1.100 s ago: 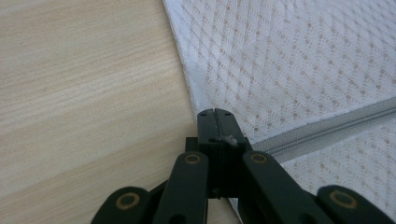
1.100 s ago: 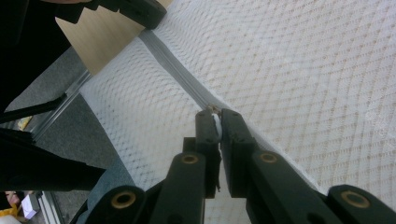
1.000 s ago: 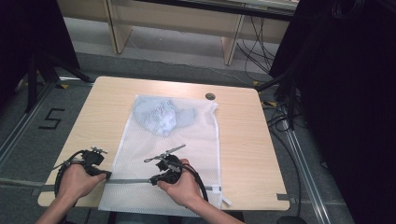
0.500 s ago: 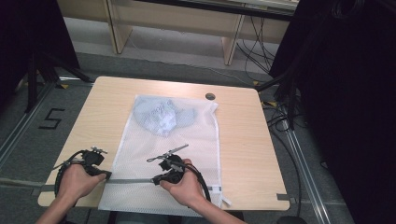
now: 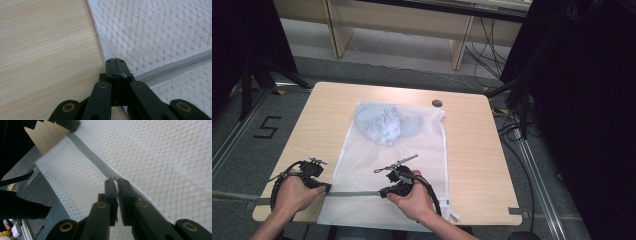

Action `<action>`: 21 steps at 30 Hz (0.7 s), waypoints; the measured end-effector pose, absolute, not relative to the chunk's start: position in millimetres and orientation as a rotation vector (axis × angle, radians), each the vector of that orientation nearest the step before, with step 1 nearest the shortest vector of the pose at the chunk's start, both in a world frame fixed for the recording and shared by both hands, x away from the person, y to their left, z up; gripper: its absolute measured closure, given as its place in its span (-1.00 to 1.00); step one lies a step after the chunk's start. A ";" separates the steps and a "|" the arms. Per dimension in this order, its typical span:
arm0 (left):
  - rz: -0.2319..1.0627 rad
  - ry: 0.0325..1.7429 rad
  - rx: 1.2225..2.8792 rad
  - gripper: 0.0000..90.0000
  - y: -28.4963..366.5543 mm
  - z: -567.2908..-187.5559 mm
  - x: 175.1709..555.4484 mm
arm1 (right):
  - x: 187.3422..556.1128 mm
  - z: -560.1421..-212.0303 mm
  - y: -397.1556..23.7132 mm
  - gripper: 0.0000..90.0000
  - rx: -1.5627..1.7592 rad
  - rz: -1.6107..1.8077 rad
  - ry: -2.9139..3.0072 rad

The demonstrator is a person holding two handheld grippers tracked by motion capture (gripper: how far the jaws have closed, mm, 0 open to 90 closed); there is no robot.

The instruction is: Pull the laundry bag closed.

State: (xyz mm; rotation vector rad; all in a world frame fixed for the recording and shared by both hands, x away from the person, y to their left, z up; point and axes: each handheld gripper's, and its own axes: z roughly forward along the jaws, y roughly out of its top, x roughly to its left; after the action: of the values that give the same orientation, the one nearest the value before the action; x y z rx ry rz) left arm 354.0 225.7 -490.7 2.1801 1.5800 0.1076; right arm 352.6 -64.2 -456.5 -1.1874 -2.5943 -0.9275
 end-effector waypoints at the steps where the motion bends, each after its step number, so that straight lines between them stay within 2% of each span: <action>1: 0.106 1.581 2.185 1.00 225.7 -490.3 354.1 | 352.6 -456.5 -64.2 0.93 -1.187 -0.927 -2.594; 21: 0.117 1.598 2.159 1.00 223.7 -491.6 354.0 | 353.1 -457.3 -77.3 0.93 -1.208 -0.932 -2.583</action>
State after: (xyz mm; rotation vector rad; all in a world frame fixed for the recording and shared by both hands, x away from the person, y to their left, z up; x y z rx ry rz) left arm 354.0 223.7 -491.6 2.1591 1.5984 0.1172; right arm 353.1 -77.3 -457.3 -1.2079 -2.5829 -0.9318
